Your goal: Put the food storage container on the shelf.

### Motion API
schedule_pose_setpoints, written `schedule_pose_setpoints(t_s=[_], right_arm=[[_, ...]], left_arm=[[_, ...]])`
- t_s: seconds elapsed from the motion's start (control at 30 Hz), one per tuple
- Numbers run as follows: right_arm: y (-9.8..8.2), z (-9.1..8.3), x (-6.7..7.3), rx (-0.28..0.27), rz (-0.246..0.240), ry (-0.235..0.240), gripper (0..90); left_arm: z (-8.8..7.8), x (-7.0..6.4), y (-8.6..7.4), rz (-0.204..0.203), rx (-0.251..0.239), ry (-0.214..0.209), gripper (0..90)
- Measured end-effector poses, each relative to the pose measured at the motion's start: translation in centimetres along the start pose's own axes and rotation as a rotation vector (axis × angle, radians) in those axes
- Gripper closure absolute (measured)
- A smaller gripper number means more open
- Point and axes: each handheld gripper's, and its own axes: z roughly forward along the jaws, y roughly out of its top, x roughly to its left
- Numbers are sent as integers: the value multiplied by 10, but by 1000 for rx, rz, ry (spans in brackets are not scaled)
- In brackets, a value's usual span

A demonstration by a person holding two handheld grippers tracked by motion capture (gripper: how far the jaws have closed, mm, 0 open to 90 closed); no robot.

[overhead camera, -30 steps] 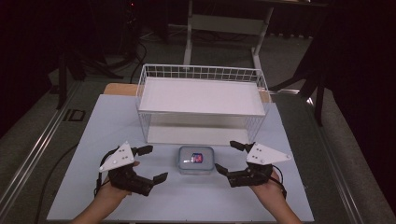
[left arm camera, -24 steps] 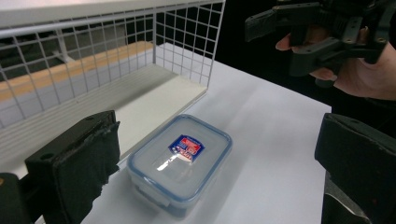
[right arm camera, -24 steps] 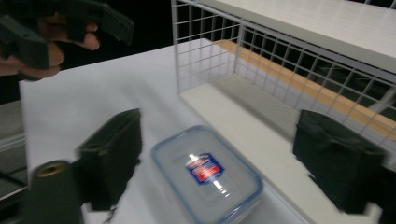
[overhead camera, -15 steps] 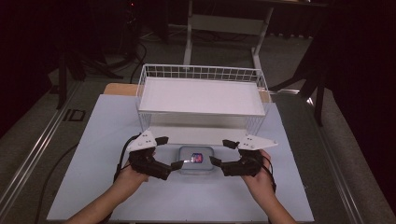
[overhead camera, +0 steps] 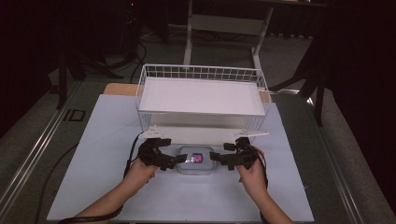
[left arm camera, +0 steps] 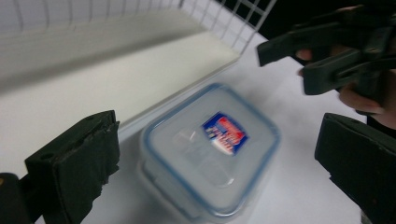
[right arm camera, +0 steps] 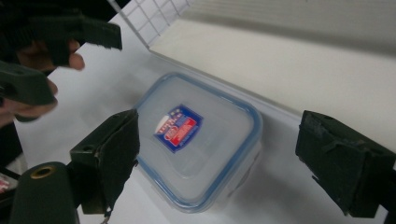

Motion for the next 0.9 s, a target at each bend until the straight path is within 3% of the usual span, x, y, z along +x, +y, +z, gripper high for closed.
schedule_pose_setpoints(t_s=[0.17,0.23,0.37,0.5,0.67,0.9], right_arm=[[-3,11,-9,46,120,-22,127],[-6,16,-14,74,187,5,137],[-13,24,-22,121,286,20,147],[-18,31,-30,152,404,69,168],[-22,38,-31,175,481,136,210],[-20,44,-29,196,516,127,262]], left_arm=[[14,15,-6,-145,68,-26,10],[19,21,-8,-200,81,-49,10],[26,28,-13,-282,119,-33,11],[30,33,-19,-366,148,-57,11],[33,37,-26,-462,165,-78,35],[40,39,-30,-542,195,-89,147]])
